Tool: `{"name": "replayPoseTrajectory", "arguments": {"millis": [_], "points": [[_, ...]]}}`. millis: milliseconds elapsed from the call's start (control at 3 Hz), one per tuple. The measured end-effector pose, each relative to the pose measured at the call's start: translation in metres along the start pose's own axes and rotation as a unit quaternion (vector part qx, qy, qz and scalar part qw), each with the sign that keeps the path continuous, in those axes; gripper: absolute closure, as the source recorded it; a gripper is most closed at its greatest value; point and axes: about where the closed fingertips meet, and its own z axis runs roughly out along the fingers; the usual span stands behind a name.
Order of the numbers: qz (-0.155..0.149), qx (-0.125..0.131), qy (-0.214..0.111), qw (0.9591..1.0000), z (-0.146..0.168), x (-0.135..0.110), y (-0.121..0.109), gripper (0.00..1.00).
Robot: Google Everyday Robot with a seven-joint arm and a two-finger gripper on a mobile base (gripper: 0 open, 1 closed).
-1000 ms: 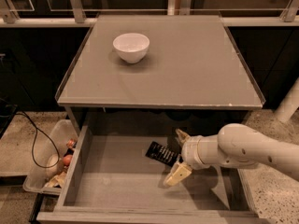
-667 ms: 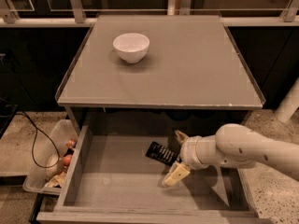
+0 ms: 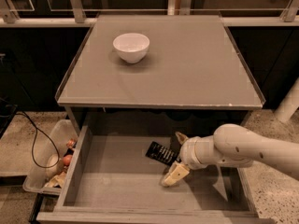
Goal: Pick rxbar chocolate from top drawer and place on counter
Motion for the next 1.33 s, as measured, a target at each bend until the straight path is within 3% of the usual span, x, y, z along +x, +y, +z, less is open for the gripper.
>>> {"name": "replayPoseTrajectory", "arguments": {"millis": [333,1333], "points": [[0.0,0.0,0.0,1.0,0.0,0.0,0.0,0.19],[0.0,0.0,0.0,1.0,0.0001,-0.0001,0.0001,0.89]]}}
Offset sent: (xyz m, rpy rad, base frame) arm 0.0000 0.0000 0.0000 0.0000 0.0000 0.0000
